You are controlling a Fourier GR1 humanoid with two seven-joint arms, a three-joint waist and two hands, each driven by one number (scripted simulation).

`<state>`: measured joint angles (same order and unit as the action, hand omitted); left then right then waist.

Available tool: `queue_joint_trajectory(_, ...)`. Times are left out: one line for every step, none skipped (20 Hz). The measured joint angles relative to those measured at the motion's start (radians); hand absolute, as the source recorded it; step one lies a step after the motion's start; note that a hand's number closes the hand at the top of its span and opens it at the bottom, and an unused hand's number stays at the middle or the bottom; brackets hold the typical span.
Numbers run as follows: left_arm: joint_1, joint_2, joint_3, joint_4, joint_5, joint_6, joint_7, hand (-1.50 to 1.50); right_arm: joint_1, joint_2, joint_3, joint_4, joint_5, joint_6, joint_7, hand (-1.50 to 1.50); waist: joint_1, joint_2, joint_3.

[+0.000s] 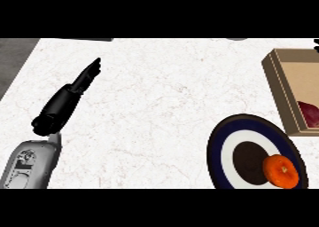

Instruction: Pick the pear from the plate and place it in the cardboard box

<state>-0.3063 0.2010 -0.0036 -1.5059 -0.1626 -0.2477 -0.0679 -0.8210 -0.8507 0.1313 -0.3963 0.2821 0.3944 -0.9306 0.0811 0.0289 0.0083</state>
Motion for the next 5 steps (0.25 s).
queue_joint_trajectory(0.001,0.000,0.000,0.000,-0.001,0.001,-0.001,0.00,-0.006,0.006,-0.019,0.018,-0.034,0.026,0.022,-1.50,0.000,0.001,0.000)
queue_joint_trajectory(0.002,-0.003,-0.002,-0.002,-0.002,0.002,-0.002,0.00,-0.014,0.010,-0.038,0.037,-0.066,0.052,0.047,-1.50,0.001,0.001,0.000)
queue_joint_trajectory(0.003,-0.004,-0.004,-0.002,-0.003,0.003,-0.003,0.00,-0.022,0.009,-0.055,0.054,-0.095,0.079,0.073,-1.50,0.000,0.002,0.000)
queue_joint_trajectory(-0.001,-0.005,-0.003,-0.001,-0.001,0.002,-0.001,0.00,-0.031,0.009,-0.072,0.070,-0.123,0.104,0.099,-1.50,0.000,0.003,0.000)
queue_joint_trajectory(-0.001,-0.004,-0.003,-0.005,0.000,0.000,-0.001,0.00,-0.040,0.006,-0.091,0.086,-0.151,0.125,0.124,-1.50,0.002,0.004,0.000)
